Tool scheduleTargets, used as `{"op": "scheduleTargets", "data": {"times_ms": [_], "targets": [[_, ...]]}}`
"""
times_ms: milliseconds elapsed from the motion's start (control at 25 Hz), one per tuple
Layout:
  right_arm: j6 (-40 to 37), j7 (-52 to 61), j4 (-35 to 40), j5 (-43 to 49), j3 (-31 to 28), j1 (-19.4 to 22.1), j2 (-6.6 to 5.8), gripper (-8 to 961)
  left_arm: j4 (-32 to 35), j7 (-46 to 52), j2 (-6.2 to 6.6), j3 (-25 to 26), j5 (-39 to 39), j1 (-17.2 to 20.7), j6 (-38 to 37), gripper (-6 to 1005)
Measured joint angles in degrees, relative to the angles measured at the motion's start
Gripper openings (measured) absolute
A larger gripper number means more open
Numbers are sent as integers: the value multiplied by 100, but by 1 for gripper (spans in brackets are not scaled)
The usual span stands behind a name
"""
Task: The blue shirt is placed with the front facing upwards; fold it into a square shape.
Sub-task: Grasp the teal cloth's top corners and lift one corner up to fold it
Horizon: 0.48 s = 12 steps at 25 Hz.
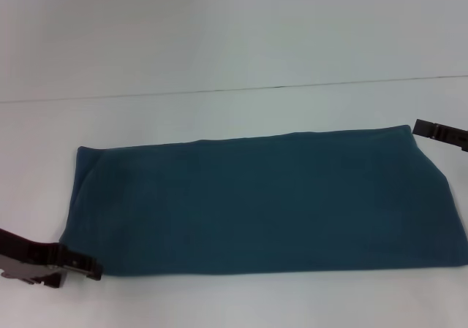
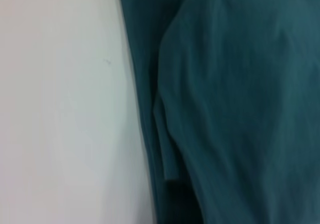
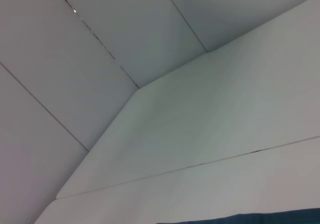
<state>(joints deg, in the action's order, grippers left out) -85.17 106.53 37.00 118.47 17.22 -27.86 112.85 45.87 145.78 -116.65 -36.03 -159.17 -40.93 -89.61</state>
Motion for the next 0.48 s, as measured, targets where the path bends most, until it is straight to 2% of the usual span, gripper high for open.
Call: {"op": "scheduleTargets", "data": {"times_ms": [480], "targets": [[-3,0,0,-17,0,-9,0,544,-136,29,-3,0,5,-150,242,852]]}}
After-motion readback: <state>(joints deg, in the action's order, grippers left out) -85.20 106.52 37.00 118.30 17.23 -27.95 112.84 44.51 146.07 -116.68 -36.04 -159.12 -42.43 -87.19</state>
